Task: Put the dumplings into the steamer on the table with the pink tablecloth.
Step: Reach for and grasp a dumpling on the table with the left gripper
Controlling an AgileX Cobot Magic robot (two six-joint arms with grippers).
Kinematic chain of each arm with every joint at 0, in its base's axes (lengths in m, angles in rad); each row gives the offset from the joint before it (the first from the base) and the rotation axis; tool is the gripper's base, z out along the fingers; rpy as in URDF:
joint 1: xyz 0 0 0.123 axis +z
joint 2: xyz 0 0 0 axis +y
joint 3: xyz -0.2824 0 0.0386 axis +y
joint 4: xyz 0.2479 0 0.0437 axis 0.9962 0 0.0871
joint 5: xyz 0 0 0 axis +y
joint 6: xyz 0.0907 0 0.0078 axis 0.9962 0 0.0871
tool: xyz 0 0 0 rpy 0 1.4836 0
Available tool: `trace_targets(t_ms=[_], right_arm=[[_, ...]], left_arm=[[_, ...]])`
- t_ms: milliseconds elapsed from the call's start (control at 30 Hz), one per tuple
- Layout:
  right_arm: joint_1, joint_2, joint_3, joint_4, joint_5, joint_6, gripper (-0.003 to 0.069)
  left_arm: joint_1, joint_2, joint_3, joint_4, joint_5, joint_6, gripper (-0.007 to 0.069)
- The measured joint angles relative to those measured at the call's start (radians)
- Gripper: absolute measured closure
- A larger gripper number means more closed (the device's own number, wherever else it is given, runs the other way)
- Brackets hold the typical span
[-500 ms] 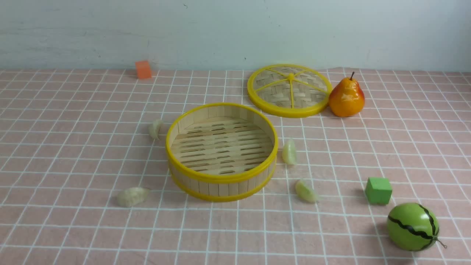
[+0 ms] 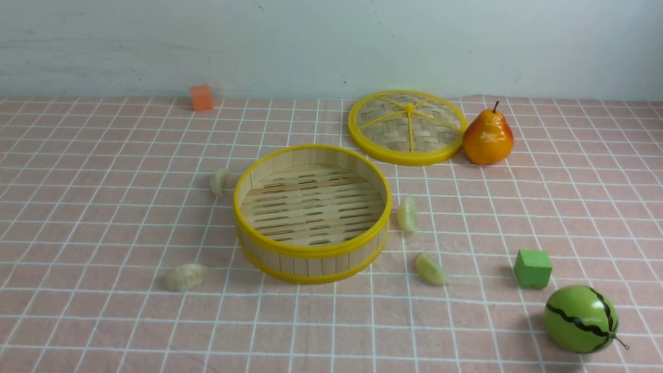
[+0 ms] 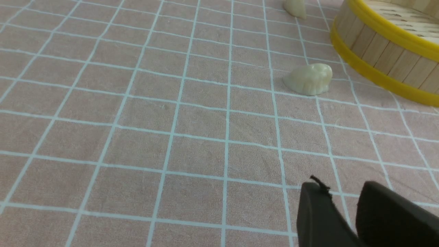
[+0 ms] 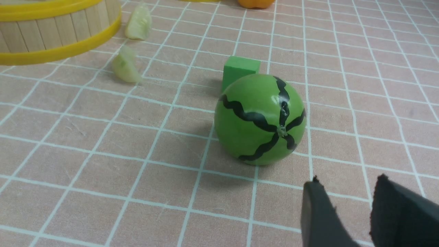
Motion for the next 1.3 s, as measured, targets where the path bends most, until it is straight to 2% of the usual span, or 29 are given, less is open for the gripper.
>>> trace_targets(t_ms=[533, 667, 700, 767, 867, 1033, 1100, 1133, 1233, 1300], right_arm=[[0.0, 0.0, 0.0, -0.001, -0.001, 0.0, 0.042], [0.0, 0.0, 0.01, -0.005, -0.082, 0.0, 0.042], [0.0, 0.0, 0.011, -0.005, -0.089, 0.0, 0.042], [0.0, 0.0, 0.011, -0.031, -0.219, 0.0, 0.042], [0.0, 0.0, 0.011, -0.053, -0.394, 0.007, 0.042], [0.0, 0.0, 0.011, -0.056, -0.607, 0.007, 0.042], [0.0, 0.0, 0.011, -0.055, -0.726, 0.048, 0.042], [0.0, 0.0, 0.011, -0.055, -0.734, 0.048, 0.042], [0.0, 0.0, 0.011, -0.025, -0.862, 0.144, 0.042], [0.0, 0.0, 0.01, -0.006, -0.914, 0.195, 0.042]], left_arm=[[0.0, 0.0, 0.0, 0.004, -0.051, 0.0, 0.0437], [0.0, 0.0, 0.001, 0.003, -0.257, 0.0, 0.0429], [0.0, 0.0, 0.001, 0.003, -0.269, 0.0, 0.0429], [0.0, 0.0, 0.001, 0.003, -0.427, 0.0, 0.0426], [0.0, 0.0, 0.001, 0.003, -0.569, 0.0, 0.0425], [0.0, 0.0, 0.001, 0.003, -0.697, -0.002, 0.0425], [0.0, 0.0, 0.001, 0.003, -0.76, -0.037, 0.0425], [0.0, 0.0, 0.001, 0.003, -0.767, -0.042, 0.0425], [0.0, 0.0, 0.001, -0.013, -0.912, -0.233, 0.0431], [0.0, 0.0, -0.018, -0.016, -0.958, -0.335, 0.0464]])
